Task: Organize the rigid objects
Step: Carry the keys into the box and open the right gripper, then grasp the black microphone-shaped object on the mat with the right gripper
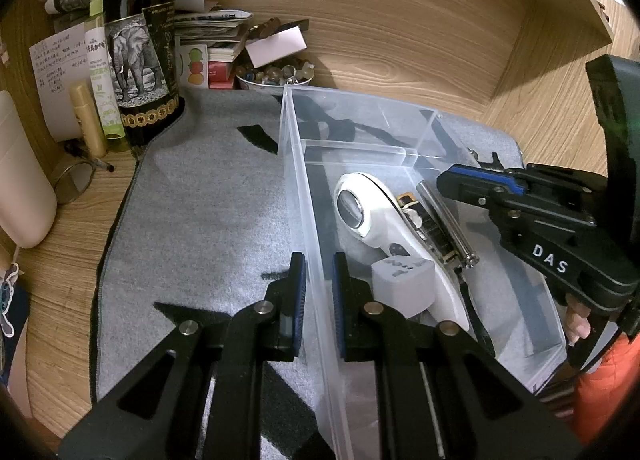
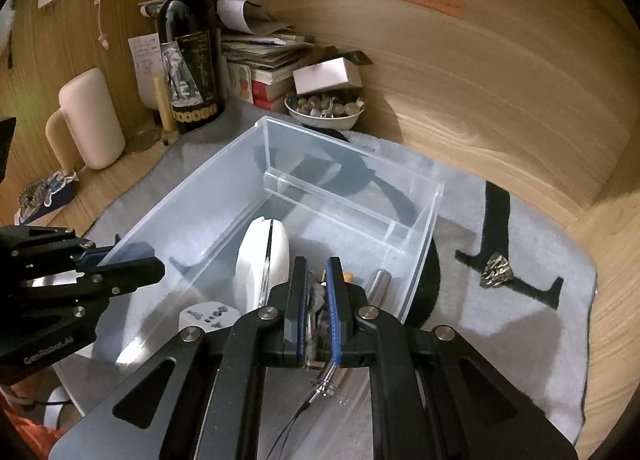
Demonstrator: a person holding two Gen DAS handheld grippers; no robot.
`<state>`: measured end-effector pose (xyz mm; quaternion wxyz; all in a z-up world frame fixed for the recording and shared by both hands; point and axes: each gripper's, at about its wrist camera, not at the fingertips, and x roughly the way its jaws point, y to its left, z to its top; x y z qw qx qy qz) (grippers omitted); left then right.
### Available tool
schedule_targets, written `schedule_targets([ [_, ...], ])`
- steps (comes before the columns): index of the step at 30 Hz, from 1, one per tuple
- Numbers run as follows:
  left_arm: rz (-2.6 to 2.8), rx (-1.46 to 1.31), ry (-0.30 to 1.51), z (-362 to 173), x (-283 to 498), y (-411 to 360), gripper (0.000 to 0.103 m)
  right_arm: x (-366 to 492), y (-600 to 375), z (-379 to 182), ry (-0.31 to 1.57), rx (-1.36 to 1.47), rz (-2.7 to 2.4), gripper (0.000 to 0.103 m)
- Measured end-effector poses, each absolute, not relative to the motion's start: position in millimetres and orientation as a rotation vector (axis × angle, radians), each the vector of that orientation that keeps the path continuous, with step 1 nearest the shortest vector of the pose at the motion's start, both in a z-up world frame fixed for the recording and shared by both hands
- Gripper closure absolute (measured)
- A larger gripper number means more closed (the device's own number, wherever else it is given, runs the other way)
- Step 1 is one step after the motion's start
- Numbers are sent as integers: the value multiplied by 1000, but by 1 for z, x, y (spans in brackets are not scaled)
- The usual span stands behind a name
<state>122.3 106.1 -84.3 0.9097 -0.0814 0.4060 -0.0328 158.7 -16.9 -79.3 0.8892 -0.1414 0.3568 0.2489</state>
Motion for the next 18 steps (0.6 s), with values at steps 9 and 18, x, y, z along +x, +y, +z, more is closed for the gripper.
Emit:
schedule_targets([
  [9,-67,-166,837,-84,122,106,91,148,-27,-67,708,-245,515,58],
  [18,-67,-166,837,-84,122,107,91,130,-62,-35,589,-161,439,24],
])
